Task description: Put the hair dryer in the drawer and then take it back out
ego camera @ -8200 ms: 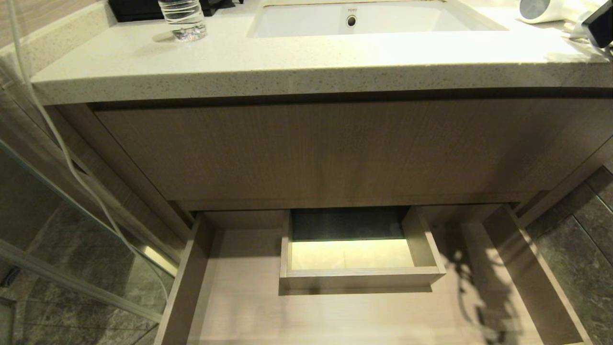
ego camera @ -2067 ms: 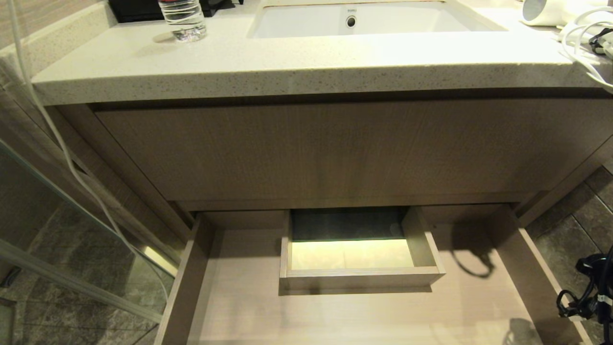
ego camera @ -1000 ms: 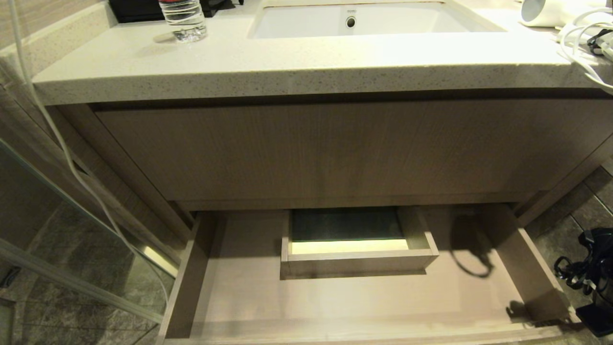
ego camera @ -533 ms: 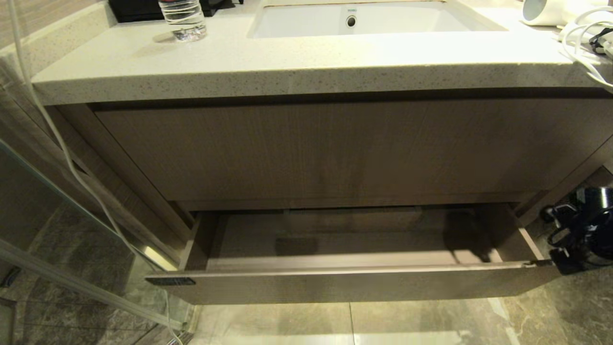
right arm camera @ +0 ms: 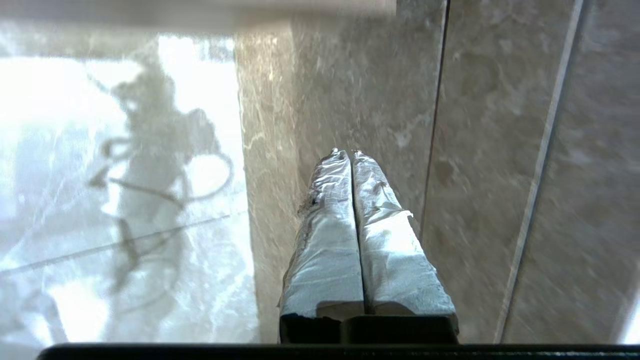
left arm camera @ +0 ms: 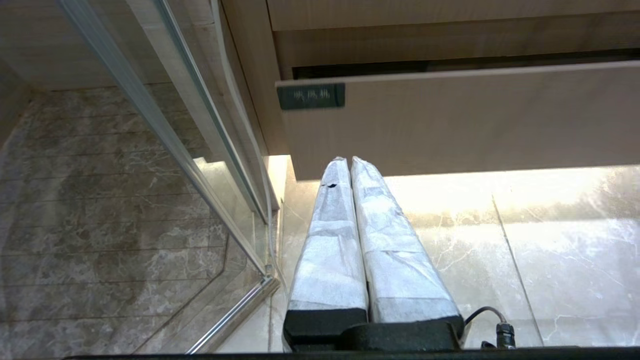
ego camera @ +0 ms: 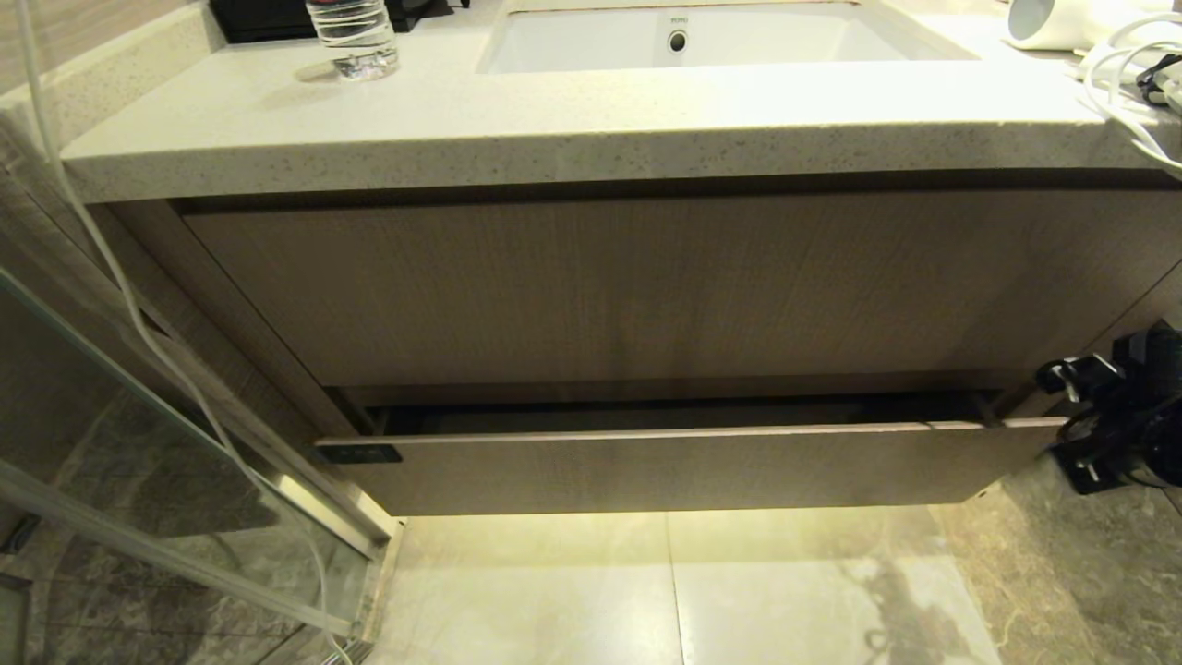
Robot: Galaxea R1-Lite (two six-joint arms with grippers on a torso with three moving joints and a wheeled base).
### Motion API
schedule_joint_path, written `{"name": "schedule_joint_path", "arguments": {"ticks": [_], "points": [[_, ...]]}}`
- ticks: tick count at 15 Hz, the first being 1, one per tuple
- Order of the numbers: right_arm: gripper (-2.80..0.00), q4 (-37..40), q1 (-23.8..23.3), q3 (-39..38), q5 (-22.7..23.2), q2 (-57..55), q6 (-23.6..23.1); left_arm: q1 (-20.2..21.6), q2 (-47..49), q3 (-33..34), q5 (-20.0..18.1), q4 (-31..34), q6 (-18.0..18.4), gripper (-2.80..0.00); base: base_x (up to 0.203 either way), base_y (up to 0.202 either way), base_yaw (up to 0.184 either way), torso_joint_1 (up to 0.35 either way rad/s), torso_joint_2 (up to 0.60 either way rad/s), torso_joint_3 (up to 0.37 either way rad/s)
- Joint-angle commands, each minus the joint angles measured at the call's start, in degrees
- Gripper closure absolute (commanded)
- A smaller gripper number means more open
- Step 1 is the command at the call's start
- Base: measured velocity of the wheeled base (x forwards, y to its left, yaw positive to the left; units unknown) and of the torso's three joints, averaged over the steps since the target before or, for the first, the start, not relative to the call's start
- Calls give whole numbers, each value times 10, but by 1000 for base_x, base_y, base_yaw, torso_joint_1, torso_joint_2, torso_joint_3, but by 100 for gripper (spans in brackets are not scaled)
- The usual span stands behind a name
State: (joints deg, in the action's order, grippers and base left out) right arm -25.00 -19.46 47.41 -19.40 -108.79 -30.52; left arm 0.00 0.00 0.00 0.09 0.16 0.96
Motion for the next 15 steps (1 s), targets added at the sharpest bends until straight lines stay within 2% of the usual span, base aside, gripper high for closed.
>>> {"name": "schedule_joint_path", "arguments": {"ticks": [1,3,6,9,13,15], "points": [[0,-2,1,-23,0,38,-6,0,0,0,0,0,0,0,0,0,0,0,0,0],[0,-7,1,-42,10,47,-19,0,0,0,0,0,0,0,0,0,0,0,0,0],[0,-37,3,-47,67,26,-56,0,0,0,0,0,0,0,0,0,0,0,0,0],[0,-103,8,-45,120,-22,-86,0,0,0,0,0,0,0,0,0,0,0,0,0],[0,-209,18,-31,134,-94,-114,0,0,0,0,0,0,0,0,0,0,0,0,0],[0,-259,30,2,139,-140,-119,0,0,0,0,0,0,0,0,0,0,0,0,0]]}}
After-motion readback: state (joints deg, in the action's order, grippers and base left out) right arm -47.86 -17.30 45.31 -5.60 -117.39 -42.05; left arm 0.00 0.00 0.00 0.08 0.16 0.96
